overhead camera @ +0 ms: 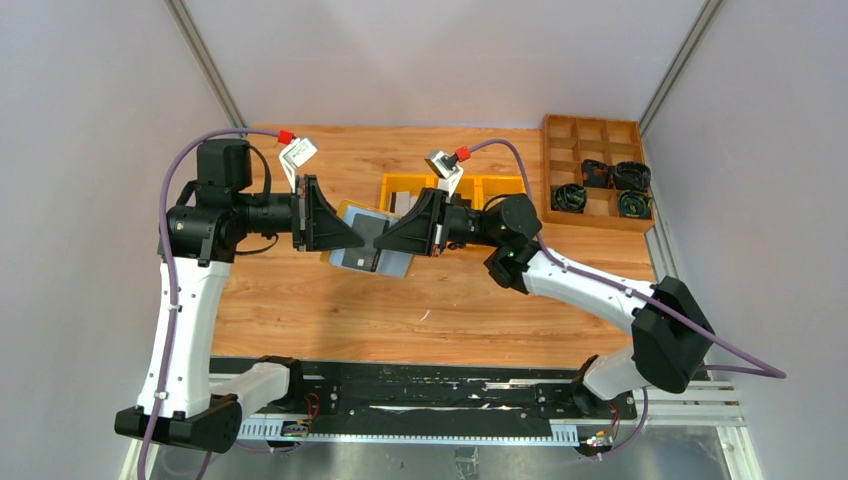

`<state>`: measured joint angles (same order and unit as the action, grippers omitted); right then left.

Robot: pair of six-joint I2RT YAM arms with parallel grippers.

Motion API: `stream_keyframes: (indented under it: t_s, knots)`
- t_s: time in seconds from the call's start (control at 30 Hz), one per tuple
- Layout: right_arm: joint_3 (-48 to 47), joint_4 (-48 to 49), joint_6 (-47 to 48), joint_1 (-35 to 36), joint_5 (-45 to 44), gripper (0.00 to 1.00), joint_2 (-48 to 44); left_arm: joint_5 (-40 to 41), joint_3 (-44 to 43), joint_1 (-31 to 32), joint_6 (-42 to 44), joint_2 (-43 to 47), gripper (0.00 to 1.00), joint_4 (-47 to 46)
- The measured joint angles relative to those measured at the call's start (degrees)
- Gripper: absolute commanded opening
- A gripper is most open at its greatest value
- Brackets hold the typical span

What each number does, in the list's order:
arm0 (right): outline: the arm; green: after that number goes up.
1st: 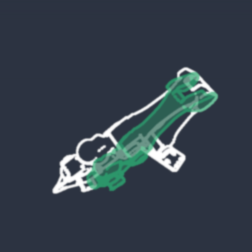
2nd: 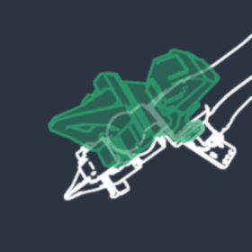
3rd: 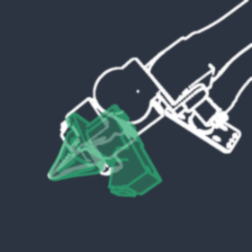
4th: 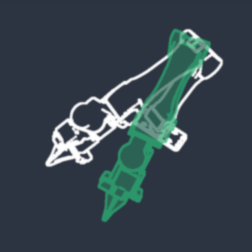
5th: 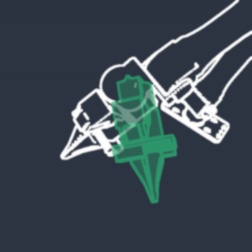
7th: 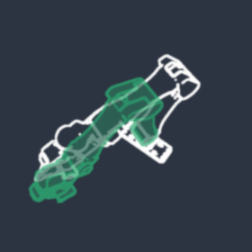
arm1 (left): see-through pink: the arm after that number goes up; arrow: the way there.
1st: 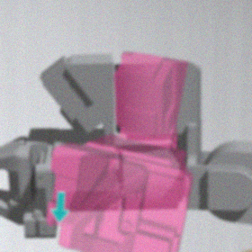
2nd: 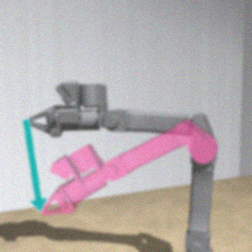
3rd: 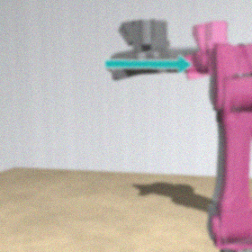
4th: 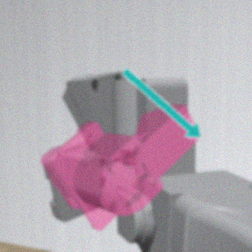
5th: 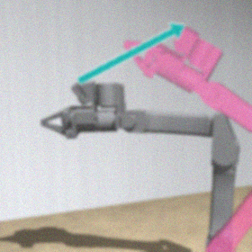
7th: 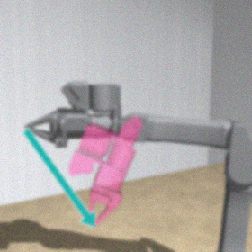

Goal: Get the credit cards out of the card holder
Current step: Remove the credit card from the card holder.

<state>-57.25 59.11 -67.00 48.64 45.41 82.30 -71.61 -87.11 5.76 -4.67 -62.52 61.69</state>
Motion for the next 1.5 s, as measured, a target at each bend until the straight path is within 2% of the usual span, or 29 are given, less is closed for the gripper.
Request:
stream_keyframes:
  t_s: [0.03,0.07,0.2,0.37,0.53,0.87,1.23,1.37,1.5]
  knots:
    - [0.3,0.4,-0.3,0.0,0.0,0.21,-0.1,0.0,0.0,0.0,0.0,0.0,0.0,0.0]
    - [0.7,0.9,-0.5,0.0,0.0,0.23,-0.2,0.0,0.0,0.0,0.0,0.0,0.0,0.0]
    - [1.4,1.8,-1.2,-0.2,0.2,0.25,-1.0,0.0,-0.7,-0.1,0.0,0.0,0.0,0.0]
    - [1.4,2.6,-1.6,-0.2,0.2,0.16,-1.1,0.0,-1.1,-0.1,0.0,0.0,0.0,0.0]
    - [1.4,2.6,-2.3,-0.2,0.2,0.0,-1.0,-0.1,-1.3,-0.1,0.0,0.0,0.0,0.0]
    - [2.1,1.2,-2.6,-2.2,0.5,0.0,-1.2,2.3,-1.6,0.0,-0.3,0.2,0.01,-0.4]
    - [10.3,-0.7,-3.7,-13.0,4.2,0.0,-9.4,9.4,0.9,-0.3,-7.6,3.3,0.0,-12.0]
    - [10.9,-10.7,-0.7,-22.6,5.7,0.0,-13.0,14.4,0.6,-0.3,-7.5,3.9,0.0,-12.8]
    - [10.5,-19.7,3.5,-29.3,7.0,0.0,-12.4,17.6,0.6,-0.3,-6.7,3.7,0.0,-12.7]
